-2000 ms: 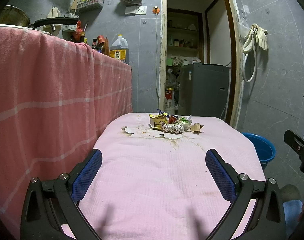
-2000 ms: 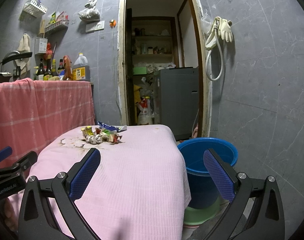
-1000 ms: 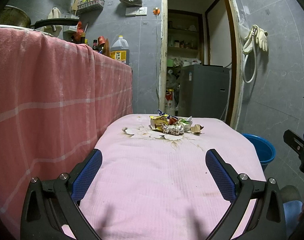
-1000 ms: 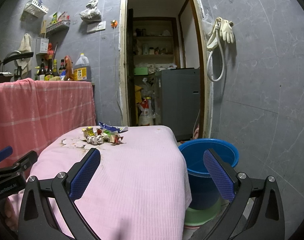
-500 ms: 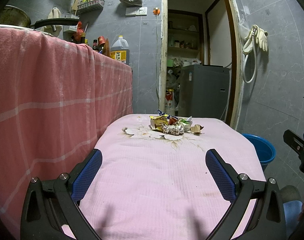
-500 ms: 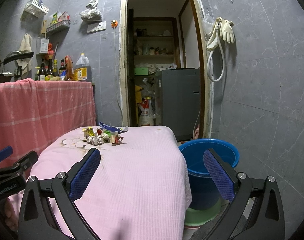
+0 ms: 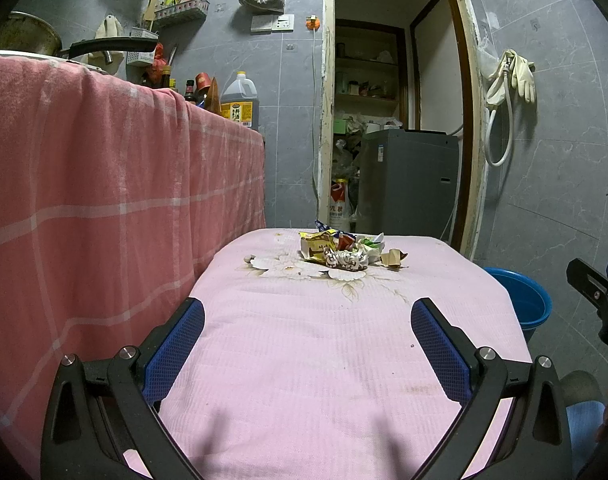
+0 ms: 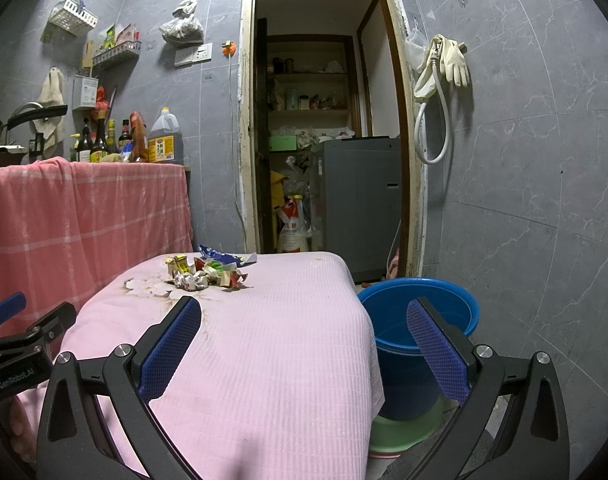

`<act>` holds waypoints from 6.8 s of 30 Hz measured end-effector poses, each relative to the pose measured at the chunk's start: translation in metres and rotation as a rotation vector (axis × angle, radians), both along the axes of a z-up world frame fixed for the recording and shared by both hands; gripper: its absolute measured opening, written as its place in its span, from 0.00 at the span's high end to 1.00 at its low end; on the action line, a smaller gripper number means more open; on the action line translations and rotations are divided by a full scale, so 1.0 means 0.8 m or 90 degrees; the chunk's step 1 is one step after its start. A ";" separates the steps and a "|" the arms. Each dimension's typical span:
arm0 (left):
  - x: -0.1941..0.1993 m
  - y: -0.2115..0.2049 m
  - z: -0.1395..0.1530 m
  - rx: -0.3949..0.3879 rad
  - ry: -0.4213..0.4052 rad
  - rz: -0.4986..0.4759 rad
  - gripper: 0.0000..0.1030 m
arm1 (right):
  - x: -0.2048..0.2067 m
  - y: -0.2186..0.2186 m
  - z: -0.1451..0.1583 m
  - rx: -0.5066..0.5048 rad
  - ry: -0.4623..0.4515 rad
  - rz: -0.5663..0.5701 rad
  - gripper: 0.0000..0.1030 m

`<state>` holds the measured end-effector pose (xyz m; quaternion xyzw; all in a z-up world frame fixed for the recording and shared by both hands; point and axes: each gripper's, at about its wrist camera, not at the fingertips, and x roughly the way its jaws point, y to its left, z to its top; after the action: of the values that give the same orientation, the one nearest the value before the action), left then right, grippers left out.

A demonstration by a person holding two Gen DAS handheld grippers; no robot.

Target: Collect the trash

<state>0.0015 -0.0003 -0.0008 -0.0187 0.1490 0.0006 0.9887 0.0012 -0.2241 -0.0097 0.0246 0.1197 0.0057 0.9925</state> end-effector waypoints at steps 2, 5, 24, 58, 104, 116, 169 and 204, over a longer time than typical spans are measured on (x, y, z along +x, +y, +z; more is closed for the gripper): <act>-0.002 -0.002 0.005 -0.001 0.000 0.001 0.02 | 0.000 0.000 0.000 -0.001 0.000 0.000 0.00; -0.003 -0.001 0.005 0.000 0.000 0.001 0.02 | 0.000 0.000 0.000 0.001 0.001 0.001 0.00; 0.009 0.022 0.036 -0.001 -0.046 0.029 0.02 | 0.011 0.006 0.027 -0.007 -0.054 -0.003 0.00; 0.263 0.018 0.013 0.024 0.081 -0.020 0.02 | 0.288 -0.004 0.030 0.070 -0.012 0.178 0.00; 0.338 0.009 -0.046 -0.115 0.339 -0.178 0.81 | 0.338 0.085 -0.072 -0.034 0.279 0.423 0.89; 0.276 -0.024 0.016 -0.141 0.148 -0.197 0.81 | 0.289 0.013 -0.024 0.036 0.063 0.328 0.89; 0.408 -0.302 -0.034 -0.192 0.247 -0.376 0.49 | 0.286 -0.266 -0.041 0.173 0.082 -0.043 0.54; 0.301 -0.022 0.061 -0.097 -0.009 -0.055 0.02 | 0.260 -0.061 0.086 0.054 -0.155 0.126 0.00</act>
<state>0.2425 -0.0177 0.0478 -0.0876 0.1423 -0.0533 0.9845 0.2093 -0.2727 0.0592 0.0538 0.0004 0.1117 0.9923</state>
